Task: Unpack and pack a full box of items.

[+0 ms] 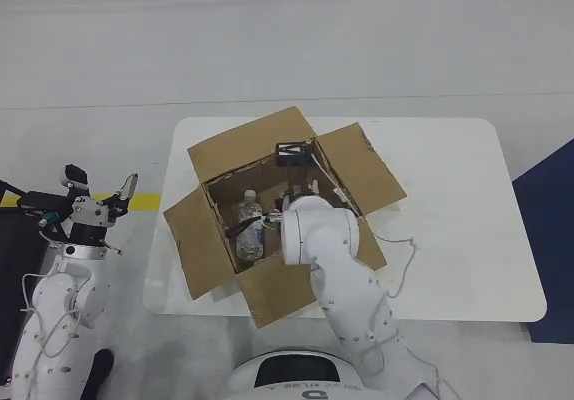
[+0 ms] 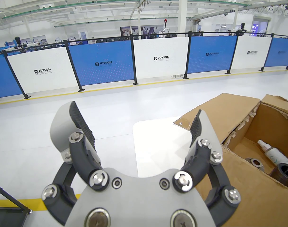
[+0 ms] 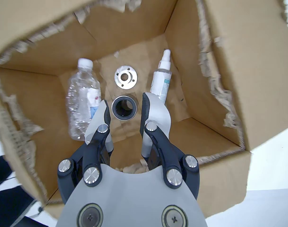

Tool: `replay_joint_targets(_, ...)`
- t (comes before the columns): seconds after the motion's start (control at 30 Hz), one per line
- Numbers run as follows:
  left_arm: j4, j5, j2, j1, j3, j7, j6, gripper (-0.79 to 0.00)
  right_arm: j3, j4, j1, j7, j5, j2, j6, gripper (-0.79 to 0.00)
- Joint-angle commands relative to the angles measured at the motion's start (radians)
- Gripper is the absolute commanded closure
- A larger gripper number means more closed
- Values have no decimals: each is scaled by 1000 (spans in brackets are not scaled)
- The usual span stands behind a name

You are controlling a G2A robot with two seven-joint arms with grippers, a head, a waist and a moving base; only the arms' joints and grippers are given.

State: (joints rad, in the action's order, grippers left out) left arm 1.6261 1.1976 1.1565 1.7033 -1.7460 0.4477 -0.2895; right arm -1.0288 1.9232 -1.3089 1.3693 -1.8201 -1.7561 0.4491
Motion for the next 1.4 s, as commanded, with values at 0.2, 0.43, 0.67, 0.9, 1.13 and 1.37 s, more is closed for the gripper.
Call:
replay_joint_targets(0.2, 0, 0, 0, 0, 0, 0, 0, -785, -324, 426, -257, -261, 580, 46, -8, -385)
replay_joint_targets(0.43, 0, 0, 0, 0, 0, 0, 0, -785, -700, 236, -285, -409, 1106, 58, -160, -363)
replay_joint_targets(0.67, 0, 0, 0, 0, 0, 0, 0, -785, -879, 46, -280, -454, 1277, 82, -238, -499)
replay_joint_targets(0.9, 0, 0, 0, 0, 0, 0, 0, -785, -958, -53, -267, -431, 1337, 112, -344, -542)
replay_joint_targets(1.13, 0, 0, 0, 0, 0, 0, 0, -785, -923, -119, -201, -373, 1334, 138, -398, -536)
replay_joint_targets(1.37, 0, 0, 0, 0, 0, 0, 0, -785, -911, -173, -130, -295, 1480, 160, -449, -539)
